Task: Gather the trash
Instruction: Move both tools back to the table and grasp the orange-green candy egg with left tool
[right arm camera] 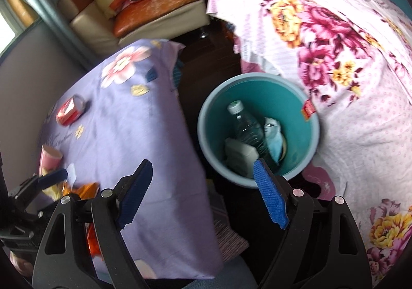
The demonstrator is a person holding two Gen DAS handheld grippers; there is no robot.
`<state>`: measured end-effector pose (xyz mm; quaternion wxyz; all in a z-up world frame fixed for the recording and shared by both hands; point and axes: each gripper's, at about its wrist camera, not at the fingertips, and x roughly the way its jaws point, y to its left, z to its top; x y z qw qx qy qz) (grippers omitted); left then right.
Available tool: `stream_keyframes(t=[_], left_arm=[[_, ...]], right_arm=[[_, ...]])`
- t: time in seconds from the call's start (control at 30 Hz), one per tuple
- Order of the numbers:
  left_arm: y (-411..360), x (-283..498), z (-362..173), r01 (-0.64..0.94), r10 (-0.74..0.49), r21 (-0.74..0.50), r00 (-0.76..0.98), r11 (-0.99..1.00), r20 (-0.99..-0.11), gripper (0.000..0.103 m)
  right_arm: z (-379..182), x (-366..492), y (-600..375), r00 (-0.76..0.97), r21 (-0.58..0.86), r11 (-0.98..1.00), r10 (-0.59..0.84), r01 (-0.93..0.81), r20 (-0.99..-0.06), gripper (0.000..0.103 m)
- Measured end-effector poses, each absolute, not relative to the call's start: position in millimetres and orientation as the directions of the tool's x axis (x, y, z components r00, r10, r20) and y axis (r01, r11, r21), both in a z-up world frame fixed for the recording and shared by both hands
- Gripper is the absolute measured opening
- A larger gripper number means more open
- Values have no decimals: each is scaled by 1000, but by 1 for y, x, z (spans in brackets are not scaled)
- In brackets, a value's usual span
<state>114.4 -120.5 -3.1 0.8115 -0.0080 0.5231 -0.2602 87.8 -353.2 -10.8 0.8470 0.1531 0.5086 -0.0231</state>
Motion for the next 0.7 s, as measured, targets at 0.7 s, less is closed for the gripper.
stream_keyframes(t=[0.7], left_arm=[[36, 44, -38, 229, -343, -272, 381, 935, -858, 92]], right_arm=[[-50, 46, -195, 315, 248, 964, 267, -100, -911, 77]])
